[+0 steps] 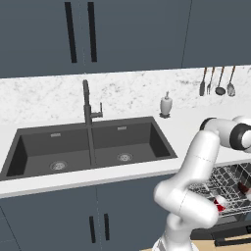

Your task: Pick up the cup and bowl from the counter, place them in the dishwasher, and close the dishwasher door.

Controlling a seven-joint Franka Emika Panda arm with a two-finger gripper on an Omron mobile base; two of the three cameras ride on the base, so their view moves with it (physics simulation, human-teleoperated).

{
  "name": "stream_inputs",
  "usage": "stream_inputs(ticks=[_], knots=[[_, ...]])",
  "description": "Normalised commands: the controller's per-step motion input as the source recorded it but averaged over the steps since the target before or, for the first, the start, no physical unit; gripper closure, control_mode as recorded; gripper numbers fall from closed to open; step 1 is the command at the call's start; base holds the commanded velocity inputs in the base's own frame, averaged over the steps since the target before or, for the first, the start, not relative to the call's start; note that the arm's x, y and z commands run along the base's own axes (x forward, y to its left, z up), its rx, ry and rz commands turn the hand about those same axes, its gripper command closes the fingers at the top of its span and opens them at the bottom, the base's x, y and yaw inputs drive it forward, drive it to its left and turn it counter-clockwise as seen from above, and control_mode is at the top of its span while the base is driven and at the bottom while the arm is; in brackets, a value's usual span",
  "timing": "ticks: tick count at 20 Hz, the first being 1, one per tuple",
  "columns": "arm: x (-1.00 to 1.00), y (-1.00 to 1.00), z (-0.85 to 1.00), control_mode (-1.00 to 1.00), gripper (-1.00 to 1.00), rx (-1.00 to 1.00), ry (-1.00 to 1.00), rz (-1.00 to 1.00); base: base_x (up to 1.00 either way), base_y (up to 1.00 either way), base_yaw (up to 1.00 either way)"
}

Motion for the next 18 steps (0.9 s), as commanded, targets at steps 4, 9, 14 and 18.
stream_inputs(ticks=[4, 9, 14, 18], knots=[[0.09, -0.03, 0.19, -1.00, 1.00, 0.09, 0.00, 0.00, 0.00, 0.00, 0.00], [0.38, 0.00, 0.01, -1.00, 1.00, 0.00, 0.00, 0.00, 0.00, 0.00, 0.00], [0.24, 0.00, -0.15, -1.00, 1.00, 0.00, 0.00, 0.00, 0.00, 0.00, 0.00], [0.00, 0.00, -0.53, -1.00, 1.00, 0.00, 0.00, 0.00, 0.00, 0.00, 0.00]])
